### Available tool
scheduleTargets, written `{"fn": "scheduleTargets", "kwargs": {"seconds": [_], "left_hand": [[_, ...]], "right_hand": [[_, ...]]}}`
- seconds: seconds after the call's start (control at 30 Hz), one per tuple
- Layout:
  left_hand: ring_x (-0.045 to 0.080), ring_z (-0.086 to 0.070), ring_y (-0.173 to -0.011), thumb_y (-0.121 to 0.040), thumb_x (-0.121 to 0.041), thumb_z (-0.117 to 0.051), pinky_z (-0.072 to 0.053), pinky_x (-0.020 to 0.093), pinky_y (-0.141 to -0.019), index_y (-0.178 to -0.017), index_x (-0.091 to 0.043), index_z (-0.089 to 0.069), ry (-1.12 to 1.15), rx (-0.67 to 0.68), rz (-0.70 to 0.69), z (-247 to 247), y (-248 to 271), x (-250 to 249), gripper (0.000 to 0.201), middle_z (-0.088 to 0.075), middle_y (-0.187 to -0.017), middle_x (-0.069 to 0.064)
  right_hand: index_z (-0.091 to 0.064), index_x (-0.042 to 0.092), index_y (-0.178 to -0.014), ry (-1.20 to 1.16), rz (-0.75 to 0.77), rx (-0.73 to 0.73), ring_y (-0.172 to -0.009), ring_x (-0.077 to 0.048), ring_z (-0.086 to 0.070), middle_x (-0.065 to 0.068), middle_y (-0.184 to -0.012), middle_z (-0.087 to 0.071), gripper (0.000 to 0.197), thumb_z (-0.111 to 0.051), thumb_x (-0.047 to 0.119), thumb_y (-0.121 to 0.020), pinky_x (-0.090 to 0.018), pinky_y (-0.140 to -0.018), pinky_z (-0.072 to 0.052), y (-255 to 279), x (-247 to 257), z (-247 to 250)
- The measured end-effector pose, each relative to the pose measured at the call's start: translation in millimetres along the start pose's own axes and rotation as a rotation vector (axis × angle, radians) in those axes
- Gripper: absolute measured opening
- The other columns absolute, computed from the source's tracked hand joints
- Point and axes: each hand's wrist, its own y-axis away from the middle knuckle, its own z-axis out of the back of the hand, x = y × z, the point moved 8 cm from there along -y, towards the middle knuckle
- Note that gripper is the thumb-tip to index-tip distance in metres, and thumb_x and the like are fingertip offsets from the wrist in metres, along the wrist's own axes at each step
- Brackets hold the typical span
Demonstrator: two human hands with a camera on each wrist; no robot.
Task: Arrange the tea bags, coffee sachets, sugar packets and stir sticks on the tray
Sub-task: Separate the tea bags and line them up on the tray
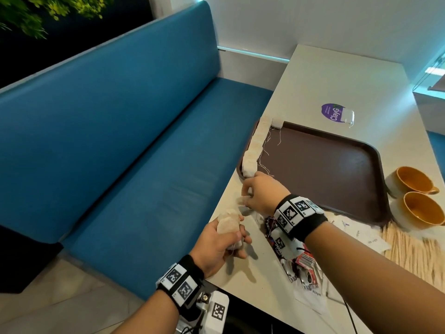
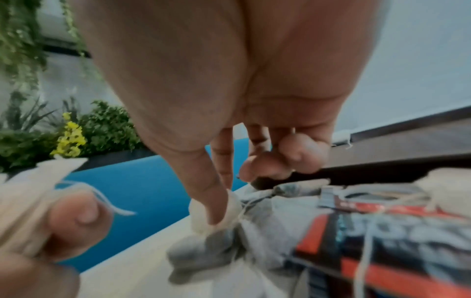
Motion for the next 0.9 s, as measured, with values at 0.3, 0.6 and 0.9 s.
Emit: {"fn": "scheduleTargets", "kwargs": {"seconds": [0.3, 0.6, 0.9], "left_hand": [[0.022, -0.064, -0.072, -0.08, -0.026, -0.079, -0.047, 0.029, -0.047, -0.114, -0.005, -0.058, -0.014, -0.024, -0.026, -0.8, 0.3, -1.5, 0.045, -0.061, -0.084, 0.016], [0.027, -0.066, -0.069, -0.079, -0.087, -0.041, -0.051, 0.032, -0.049, -0.111, -0.006, -0.073, 0.022, 0.012, 0.103, -5.5, -0.4, 3.7, 0.092, -0.068, -0.086, 0.022], [0.026, -0.06, -0.07, -0.083, -0.025, -0.078, -0.05, 0.029, -0.046, -0.116, 0.002, -0.061, -0.01, 0.059, 0.082, -4.0, -0.3, 4.2, 0.046, -0.062, -0.083, 0.022]], "right_hand": [[-0.069, 0.019, -0.081, -0.58, -0.017, -0.164, -0.056, -0.006, -0.059, 0.001, -0.072, -0.073, 0.008, -0.076, 0.018, -0.086, -0.021, -0.062, -0.05, 56.0, -20.1, 32.8], [-0.063, 0.002, -0.089, -0.989, 0.094, 0.158, -0.057, -0.023, -0.063, -0.02, -0.069, -0.07, 0.01, -0.073, 0.004, -0.09, -0.025, -0.053, -0.041, 97.3, 23.3, -3.2], [-0.075, 0.019, -0.081, -0.665, -0.059, -0.021, -0.051, -0.006, -0.052, 0.004, -0.063, -0.067, 0.004, -0.078, 0.019, -0.081, -0.027, -0.057, -0.047, 80.0, 4.4, -18.0]]}}
